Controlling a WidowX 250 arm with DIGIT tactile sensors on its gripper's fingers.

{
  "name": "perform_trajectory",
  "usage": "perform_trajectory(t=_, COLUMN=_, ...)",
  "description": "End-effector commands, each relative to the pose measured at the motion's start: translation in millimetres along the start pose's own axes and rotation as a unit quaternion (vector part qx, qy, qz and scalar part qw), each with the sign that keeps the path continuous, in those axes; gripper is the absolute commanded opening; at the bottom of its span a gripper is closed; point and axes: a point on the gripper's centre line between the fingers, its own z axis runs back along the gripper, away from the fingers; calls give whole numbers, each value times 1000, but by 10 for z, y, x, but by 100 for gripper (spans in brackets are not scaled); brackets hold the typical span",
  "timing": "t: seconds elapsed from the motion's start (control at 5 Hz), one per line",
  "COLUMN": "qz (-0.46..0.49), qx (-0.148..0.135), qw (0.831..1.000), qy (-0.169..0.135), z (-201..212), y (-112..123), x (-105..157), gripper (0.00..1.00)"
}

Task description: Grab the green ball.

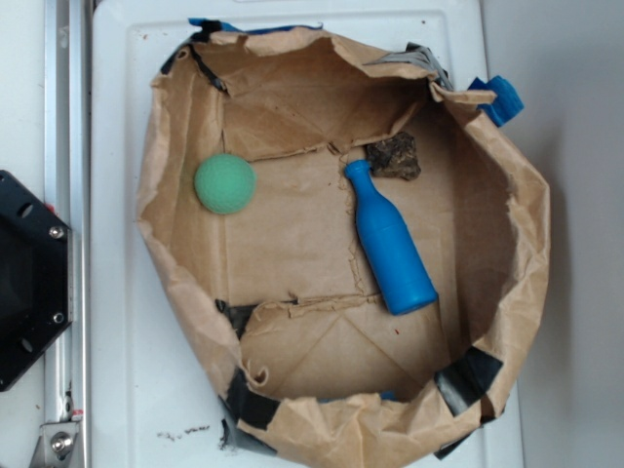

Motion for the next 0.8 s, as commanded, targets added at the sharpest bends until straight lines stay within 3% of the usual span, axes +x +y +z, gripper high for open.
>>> perform_trajectory(t=0.0, qz=0, qx=0, qw=1000, qy=0, z=0, y=0, x=0, gripper=100)
perform_trajectory(t=0.6, qz=-15, qx=3, qw=999, qy=-47, z=-249, y=55, x=1025, gripper=100)
